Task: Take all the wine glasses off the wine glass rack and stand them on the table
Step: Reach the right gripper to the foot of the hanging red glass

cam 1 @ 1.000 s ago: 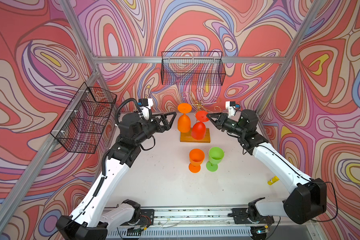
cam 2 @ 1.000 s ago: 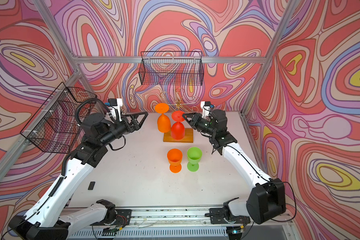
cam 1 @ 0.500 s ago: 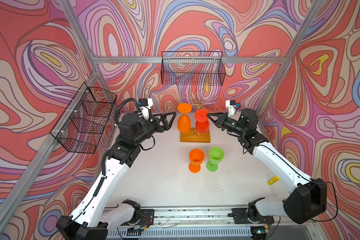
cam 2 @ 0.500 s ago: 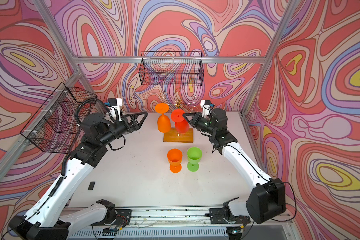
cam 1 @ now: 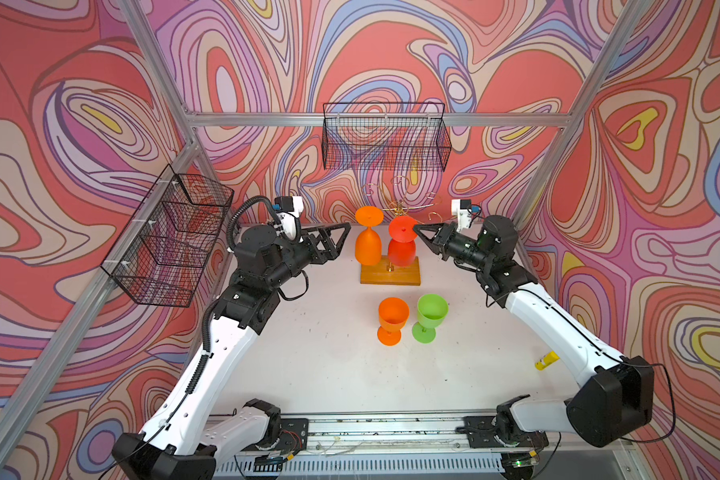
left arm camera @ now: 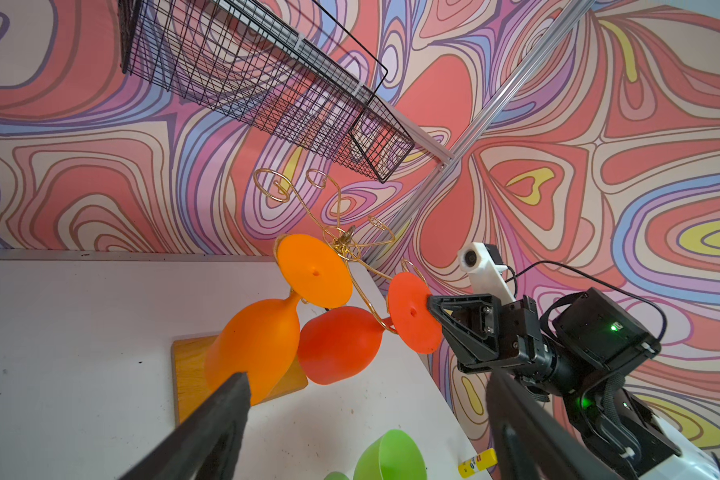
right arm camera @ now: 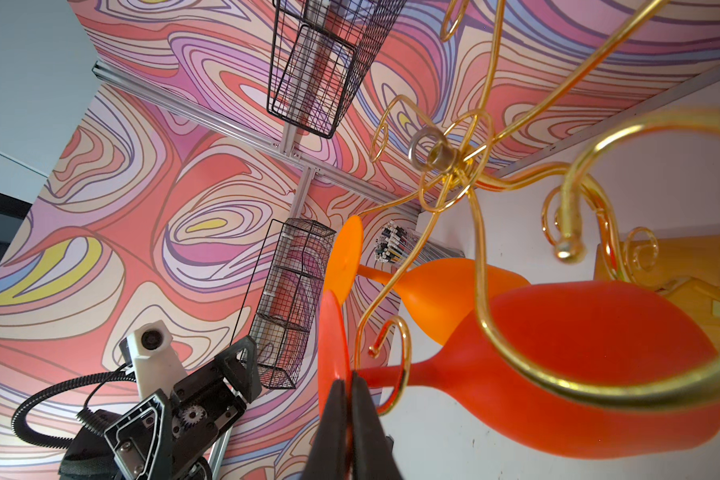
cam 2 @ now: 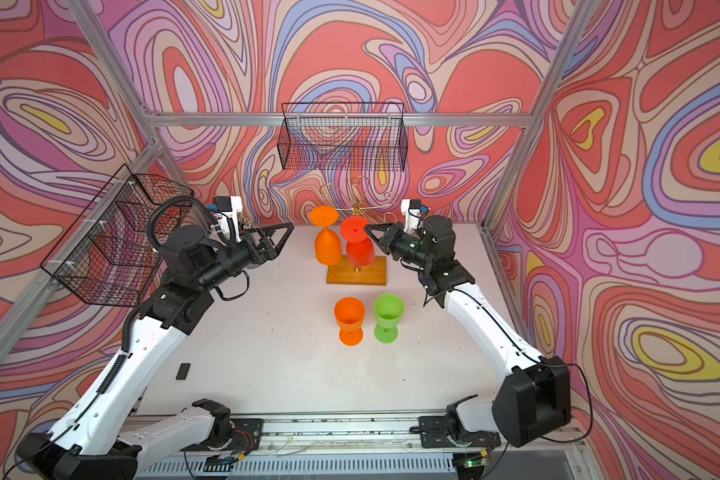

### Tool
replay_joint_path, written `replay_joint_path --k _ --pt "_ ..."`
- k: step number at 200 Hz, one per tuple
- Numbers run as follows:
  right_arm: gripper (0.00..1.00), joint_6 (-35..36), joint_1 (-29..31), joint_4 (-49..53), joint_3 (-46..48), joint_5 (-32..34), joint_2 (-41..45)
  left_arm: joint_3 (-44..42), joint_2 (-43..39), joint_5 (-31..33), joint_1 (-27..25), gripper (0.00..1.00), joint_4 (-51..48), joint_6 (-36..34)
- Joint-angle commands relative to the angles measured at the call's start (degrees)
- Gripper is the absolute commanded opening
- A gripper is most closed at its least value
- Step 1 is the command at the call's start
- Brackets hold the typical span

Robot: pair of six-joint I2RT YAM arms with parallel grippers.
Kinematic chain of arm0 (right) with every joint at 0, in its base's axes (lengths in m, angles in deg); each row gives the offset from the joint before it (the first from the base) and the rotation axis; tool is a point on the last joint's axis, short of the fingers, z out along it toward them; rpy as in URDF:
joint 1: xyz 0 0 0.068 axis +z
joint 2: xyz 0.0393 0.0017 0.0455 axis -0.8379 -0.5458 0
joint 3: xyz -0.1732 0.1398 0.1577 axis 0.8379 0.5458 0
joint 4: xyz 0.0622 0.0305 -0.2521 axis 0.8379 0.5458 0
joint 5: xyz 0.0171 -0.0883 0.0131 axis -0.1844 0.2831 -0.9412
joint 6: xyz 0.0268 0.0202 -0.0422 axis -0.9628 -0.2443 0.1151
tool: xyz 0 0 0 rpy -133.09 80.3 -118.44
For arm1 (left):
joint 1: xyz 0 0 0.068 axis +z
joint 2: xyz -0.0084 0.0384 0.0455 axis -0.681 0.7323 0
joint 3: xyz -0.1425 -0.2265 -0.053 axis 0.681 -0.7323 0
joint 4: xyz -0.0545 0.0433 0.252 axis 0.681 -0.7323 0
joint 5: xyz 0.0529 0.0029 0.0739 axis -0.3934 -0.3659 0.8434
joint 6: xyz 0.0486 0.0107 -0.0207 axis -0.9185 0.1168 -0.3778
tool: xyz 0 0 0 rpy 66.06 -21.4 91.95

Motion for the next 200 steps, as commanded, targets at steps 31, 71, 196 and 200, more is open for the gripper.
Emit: replay_joint_path --k 31,71,196,200 --pt "0.0 -6.0 0.2 -6.4 -1.2 -2.7 -1.2 -1.2 -2.3 -0.8 0.9 0.88 0.3 0.1" --pt "0.0 -8.5 0.3 -9.0 -1.5 -3.9 -3.0 -1.5 -2.8 -0.9 1.1 0.88 0.0 0.0" --pt "0.0 -4.4 0.5 -4.3 -5.5 1.0 -4.5 -1.8 -2.9 -1.3 1.5 0.88 0.3 0.4" --pt "0.0 -4.2 0.5 -3.8 -5.8 1.1 -4.5 -1.8 -2.9 -1.3 1.6 0.88 0.3 0.4"
